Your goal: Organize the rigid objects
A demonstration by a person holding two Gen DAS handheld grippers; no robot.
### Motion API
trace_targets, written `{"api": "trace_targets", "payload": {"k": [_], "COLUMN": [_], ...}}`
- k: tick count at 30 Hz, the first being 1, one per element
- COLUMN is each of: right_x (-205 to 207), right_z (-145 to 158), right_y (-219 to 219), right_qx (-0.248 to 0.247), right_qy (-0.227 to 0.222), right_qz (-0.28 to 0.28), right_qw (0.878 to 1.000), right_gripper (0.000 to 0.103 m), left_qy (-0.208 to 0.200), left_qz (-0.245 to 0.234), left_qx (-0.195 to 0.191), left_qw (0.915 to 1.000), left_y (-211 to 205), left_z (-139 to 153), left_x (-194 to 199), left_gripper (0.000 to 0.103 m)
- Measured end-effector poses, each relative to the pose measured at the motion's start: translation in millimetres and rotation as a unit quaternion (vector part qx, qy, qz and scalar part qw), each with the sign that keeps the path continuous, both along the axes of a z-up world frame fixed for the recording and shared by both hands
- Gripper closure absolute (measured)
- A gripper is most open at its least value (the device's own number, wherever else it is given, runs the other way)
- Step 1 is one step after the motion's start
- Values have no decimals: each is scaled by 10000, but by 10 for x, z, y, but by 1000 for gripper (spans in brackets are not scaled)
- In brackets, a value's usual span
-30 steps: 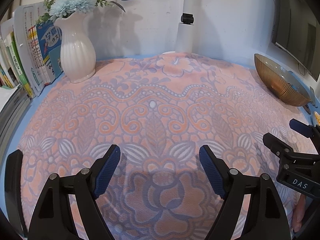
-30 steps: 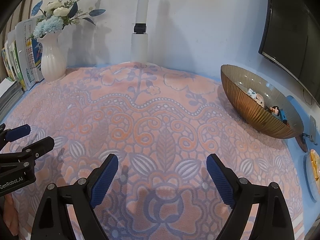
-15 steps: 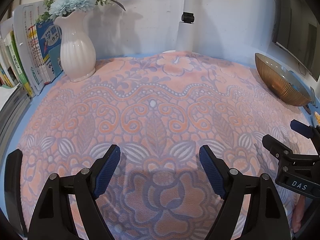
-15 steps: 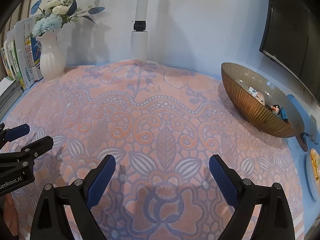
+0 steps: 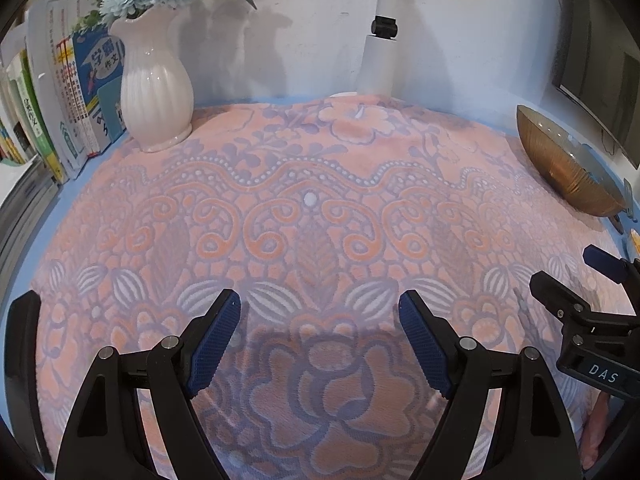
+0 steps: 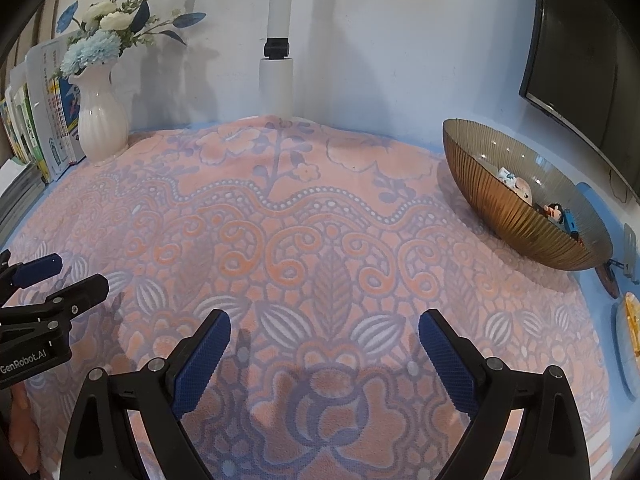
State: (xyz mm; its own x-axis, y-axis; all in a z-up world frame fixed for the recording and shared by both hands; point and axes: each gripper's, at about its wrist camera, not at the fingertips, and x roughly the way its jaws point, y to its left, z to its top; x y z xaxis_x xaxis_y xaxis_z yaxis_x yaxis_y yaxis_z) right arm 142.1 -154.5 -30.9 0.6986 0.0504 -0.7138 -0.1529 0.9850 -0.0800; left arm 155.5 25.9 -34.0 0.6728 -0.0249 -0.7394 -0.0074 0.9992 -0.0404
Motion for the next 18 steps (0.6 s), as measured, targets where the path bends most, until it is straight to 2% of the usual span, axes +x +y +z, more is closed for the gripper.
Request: {"api": "trace_targets", "payload": {"k": [5, 8, 10, 11, 13, 15, 18], "right_x": [19, 74, 143, 208, 271, 284, 249], "right_z": [-28, -86, -151, -218, -240, -243, -242], "right_y": [-10, -10, -21, -22, -92, -133, -102], "right_qx": [-1, 9, 16, 28, 270, 376, 192], "right_qy": [72, 297, 572, 847, 1024, 1062, 994], "right_qz": [1, 29, 60, 89, 81, 129, 190], "right_qw": [10000, 9996, 9983, 9964, 9943, 9936, 9947], "right_gripper": [7, 6, 4, 0, 0, 0, 0], "left_qy": [123, 388, 462, 502, 602, 637, 661], "left_qz": [62, 148, 209, 254, 360, 360, 345], "left_qx": [66, 142, 186, 229, 238, 149, 166], "left_qw": [9999, 9990, 9985, 9982, 9972, 9972, 9971], "left_y": [17, 52, 54, 54, 79, 104, 96], "left_z": [-37, -109, -128, -139, -162, -171, -174], "left_x": [32, 103, 134, 148, 173, 179, 177], "left_gripper": [23, 22, 12, 6, 0, 0, 0]}}
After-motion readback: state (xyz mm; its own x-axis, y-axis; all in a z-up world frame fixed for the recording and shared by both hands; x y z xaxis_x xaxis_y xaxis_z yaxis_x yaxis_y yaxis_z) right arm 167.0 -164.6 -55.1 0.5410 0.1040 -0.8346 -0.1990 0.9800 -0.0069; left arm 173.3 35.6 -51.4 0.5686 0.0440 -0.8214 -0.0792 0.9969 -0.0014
